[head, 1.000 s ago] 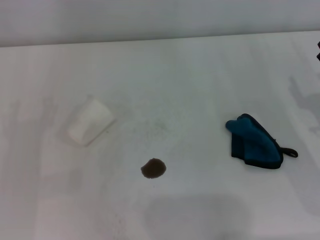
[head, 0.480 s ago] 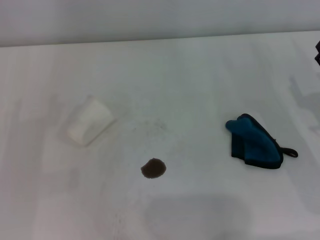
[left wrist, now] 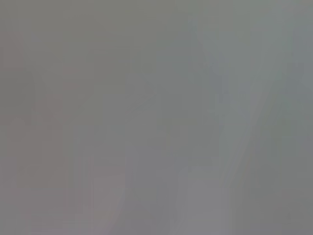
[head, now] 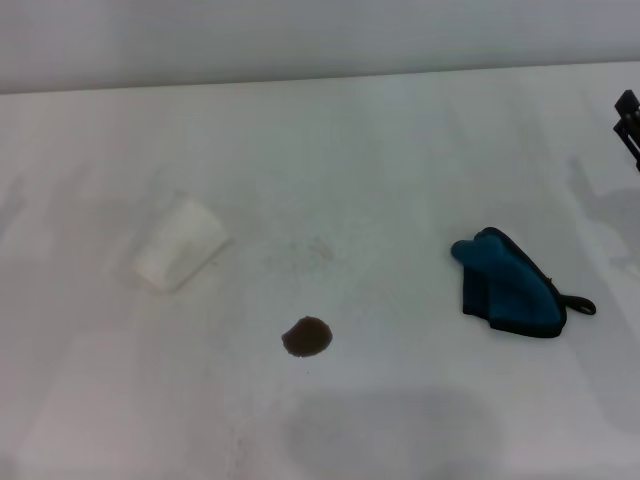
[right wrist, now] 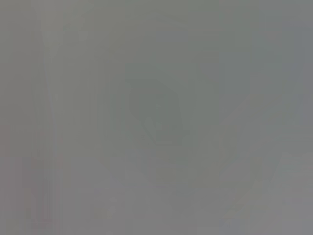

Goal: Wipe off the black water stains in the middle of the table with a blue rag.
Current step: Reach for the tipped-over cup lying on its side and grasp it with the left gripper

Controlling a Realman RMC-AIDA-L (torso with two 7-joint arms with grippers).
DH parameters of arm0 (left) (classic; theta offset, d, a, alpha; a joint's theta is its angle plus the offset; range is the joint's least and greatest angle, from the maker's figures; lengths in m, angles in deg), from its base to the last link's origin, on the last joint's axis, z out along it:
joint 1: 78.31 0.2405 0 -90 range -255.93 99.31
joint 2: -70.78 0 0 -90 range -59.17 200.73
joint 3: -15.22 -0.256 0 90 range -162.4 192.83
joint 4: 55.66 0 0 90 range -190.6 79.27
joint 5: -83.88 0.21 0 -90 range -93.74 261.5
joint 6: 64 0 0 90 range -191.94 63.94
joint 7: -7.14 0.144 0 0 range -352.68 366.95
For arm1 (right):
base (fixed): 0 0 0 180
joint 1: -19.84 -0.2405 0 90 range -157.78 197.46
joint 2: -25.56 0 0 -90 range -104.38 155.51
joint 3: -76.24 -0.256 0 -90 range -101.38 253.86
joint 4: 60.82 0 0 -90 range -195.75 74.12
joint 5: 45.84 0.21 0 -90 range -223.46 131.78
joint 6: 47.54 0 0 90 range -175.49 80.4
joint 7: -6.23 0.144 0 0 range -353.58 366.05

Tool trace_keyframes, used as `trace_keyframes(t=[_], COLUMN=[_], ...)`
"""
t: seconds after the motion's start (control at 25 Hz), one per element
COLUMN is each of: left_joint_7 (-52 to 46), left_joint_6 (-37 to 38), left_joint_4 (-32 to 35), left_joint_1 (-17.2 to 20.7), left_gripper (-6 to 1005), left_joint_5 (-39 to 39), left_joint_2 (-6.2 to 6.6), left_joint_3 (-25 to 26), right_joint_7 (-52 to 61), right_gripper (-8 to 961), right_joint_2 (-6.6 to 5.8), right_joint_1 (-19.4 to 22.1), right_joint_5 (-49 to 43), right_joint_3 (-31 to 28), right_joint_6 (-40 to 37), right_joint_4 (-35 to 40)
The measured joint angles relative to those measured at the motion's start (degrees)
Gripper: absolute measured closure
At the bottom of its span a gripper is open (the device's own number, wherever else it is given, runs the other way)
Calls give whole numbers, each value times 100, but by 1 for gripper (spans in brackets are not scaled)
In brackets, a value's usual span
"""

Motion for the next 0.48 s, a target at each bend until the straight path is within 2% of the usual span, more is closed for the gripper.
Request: trace_keyframes(t=[0.16, 0.24, 0.32, 0.48], left_joint_7=[-1745, -2437, -3067, -3731], left_joint_6=[272, 452, 696, 1094], left_joint_4=[-1256, -1707, -2013, -2422], left_joint_1=[-488, -717, -964, -1456], left_gripper=[117, 118, 121, 123], left_joint_5=[1104, 1602, 2144, 3309], left_joint_2=[38, 148, 311, 603], left_joint_3=[-7, -8, -9, -11], right_joint_7=[3, 4, 5, 6], right_gripper=[119, 119, 119, 119], right_joint_2=[5, 7, 7, 9], right_joint_1=[0, 0, -1, 0], right_joint_5=[-13, -15, -16, -16], right_joint_3=[-7, -8, -8, -19], right_joint_6=[16, 16, 24, 17], right_joint_4=[-80, -117, -149, -154])
